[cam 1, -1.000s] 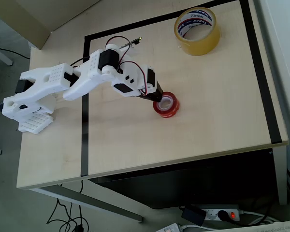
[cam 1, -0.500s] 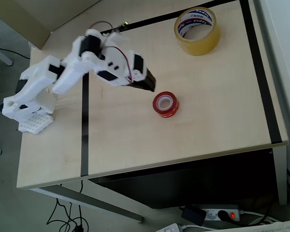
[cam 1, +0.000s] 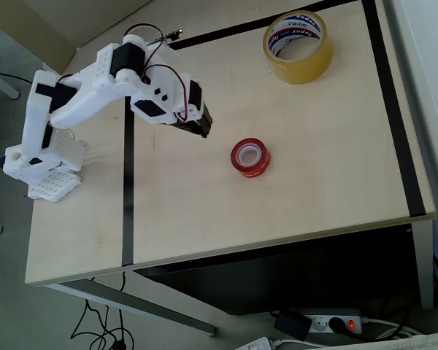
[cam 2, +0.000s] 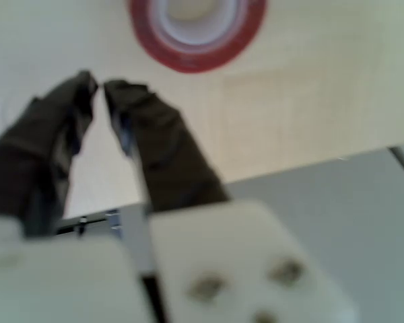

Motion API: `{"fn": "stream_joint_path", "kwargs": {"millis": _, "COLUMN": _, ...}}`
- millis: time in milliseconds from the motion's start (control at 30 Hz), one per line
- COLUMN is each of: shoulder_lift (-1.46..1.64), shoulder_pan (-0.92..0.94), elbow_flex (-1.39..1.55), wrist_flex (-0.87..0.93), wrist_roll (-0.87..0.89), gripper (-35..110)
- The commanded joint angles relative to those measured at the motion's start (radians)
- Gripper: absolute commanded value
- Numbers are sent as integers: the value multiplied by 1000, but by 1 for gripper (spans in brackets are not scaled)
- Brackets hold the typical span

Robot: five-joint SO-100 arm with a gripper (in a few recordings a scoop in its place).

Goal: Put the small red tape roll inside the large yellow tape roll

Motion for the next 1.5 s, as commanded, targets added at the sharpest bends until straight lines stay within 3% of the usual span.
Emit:
{"fn": "stream_joint_path", "kwargs": {"millis": 0, "shoulder_lift": 155, "shoulder_pan": 20, "elbow_flex": 44, "wrist_flex": 12, "wrist_roll": 18, "gripper": 1}}
{"fn": "stream_joint_path", "kwargs": {"millis": 333, "shoulder_lift": 307, "shoulder_pan": 40, "elbow_flex": 364, "wrist_flex": -164, "wrist_roll": 34, "gripper": 27}}
{"fn": "stream_joint_path", "kwargs": {"millis": 1000, "shoulder_lift": 249, "shoulder_pan": 58, "elbow_flex": 600, "wrist_flex": -348, "wrist_roll": 51, "gripper": 28}}
{"fn": "stream_joint_path", "kwargs": {"millis": 1467, "shoulder_lift": 133, "shoulder_pan": 43, "elbow_flex": 552, "wrist_flex": -428, "wrist_roll": 41, "gripper": 28}}
